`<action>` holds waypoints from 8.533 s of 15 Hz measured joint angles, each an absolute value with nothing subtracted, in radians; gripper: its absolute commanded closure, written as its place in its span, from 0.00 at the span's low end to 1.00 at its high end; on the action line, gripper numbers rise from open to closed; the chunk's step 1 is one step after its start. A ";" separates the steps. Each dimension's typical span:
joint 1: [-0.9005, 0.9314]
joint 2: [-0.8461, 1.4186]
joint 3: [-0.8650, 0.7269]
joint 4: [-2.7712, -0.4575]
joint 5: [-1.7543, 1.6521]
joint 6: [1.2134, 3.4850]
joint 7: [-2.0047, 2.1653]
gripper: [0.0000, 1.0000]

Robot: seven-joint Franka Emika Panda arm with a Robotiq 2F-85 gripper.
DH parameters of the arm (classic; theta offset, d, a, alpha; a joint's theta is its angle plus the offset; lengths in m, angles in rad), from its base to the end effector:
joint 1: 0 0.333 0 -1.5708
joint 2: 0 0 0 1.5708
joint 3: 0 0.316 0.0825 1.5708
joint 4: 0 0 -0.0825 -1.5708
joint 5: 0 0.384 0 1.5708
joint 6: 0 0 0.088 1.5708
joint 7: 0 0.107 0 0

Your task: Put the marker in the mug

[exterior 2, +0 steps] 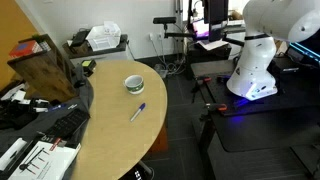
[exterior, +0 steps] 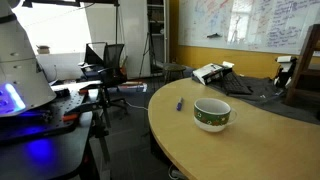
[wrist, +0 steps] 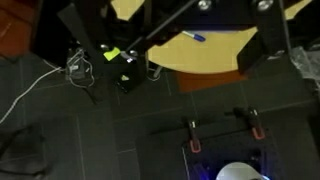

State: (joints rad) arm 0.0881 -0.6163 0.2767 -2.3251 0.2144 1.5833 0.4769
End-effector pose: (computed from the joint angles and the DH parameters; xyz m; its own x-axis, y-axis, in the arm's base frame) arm 0.3196 0.1633 0.5400 0.9706 -0.1884 -0.1499 -0.1880 -0.9820 0.0175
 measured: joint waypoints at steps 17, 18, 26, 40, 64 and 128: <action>0.082 -0.317 0.167 -2.349 -0.109 1.947 -0.021 0.00; 0.083 -0.271 0.154 -2.346 -0.121 1.995 -0.077 0.00; 0.092 -0.110 0.109 -2.337 -0.132 2.189 -0.529 0.00; 0.115 -0.073 0.082 -2.337 -0.106 2.259 -0.773 0.00; -0.090 0.806 0.116 -1.898 -0.108 2.578 -0.951 0.26; -0.408 0.728 0.108 -1.587 0.214 1.842 -2.383 0.95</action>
